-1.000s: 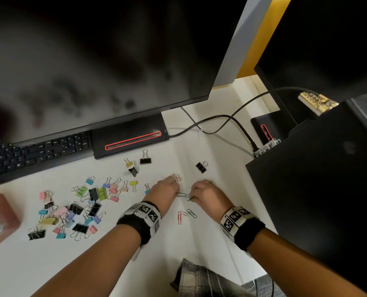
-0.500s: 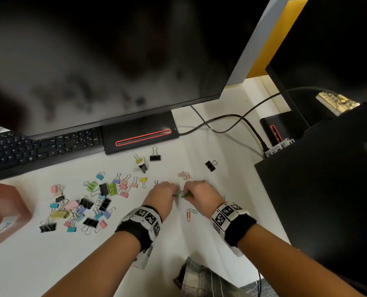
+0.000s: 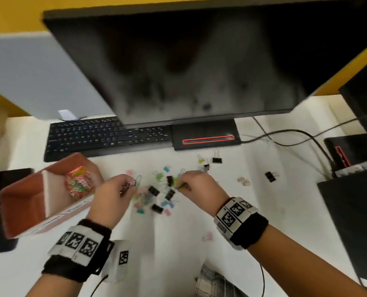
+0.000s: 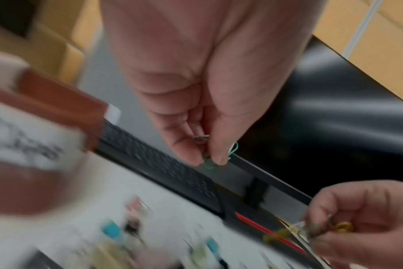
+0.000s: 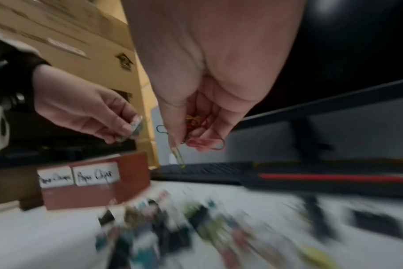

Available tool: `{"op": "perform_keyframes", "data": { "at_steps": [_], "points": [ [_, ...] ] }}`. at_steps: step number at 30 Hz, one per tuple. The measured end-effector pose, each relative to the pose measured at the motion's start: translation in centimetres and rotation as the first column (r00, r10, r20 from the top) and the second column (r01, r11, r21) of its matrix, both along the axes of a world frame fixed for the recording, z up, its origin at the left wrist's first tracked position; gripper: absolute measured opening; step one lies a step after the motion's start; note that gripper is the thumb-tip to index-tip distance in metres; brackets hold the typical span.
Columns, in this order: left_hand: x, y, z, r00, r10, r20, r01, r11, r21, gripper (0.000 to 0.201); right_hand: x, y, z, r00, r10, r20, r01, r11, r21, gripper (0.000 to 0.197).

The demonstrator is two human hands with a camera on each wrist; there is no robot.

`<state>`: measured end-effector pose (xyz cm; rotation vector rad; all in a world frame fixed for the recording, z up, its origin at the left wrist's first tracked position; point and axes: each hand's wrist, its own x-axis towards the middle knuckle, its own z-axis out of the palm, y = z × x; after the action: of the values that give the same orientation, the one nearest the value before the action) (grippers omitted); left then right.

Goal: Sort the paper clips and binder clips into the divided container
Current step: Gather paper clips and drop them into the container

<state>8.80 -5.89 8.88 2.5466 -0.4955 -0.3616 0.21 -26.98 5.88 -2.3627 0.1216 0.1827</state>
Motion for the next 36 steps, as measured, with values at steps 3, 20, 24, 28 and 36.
{"op": "perform_keyframes", "data": {
  "at_steps": [3, 20, 24, 28, 36],
  "points": [
    [2.6, 6.8, 1.3, 0.986, 0.164, 0.027, -0.166, 0.984, 0.065, 0.011, 5.3, 6.9, 2.5, 0.99, 0.099, 0.103, -0.104, 0.994, 0.044, 0.01],
    [2.9, 6.1, 1.0, 0.996, -0.064, -0.069, 0.051, 0.983, -0.176, 0.025, 4.4, 9.3, 1.1, 0.999, -0.047, 0.026, 0.046, 0.998, 0.046, 0.018],
    [-2.1, -2.8, -0.5, 0.93, -0.34, -0.141, 0.301, 0.923, -0.24, 0.023, -4.6, -0.5, -1.6, 0.955, -0.283, -0.088, 0.274, 0.957, -0.097, 0.023],
    [-7.9, -11.3, -3.6, 0.778, -0.609, -0.155, 0.591, 0.793, -0.152, 0.041, -12.6, -8.5, -3.2, 0.859, -0.483, -0.171, 0.426, 0.858, -0.285, 0.047],
    [-14.2, -20.8, -8.6, 0.589, -0.773, -0.236, 0.808, 0.559, 0.186, 0.071, -18.7, -14.7, -6.8, 0.837, -0.488, -0.248, 0.439, 0.869, -0.229, 0.055]
  ]
}}
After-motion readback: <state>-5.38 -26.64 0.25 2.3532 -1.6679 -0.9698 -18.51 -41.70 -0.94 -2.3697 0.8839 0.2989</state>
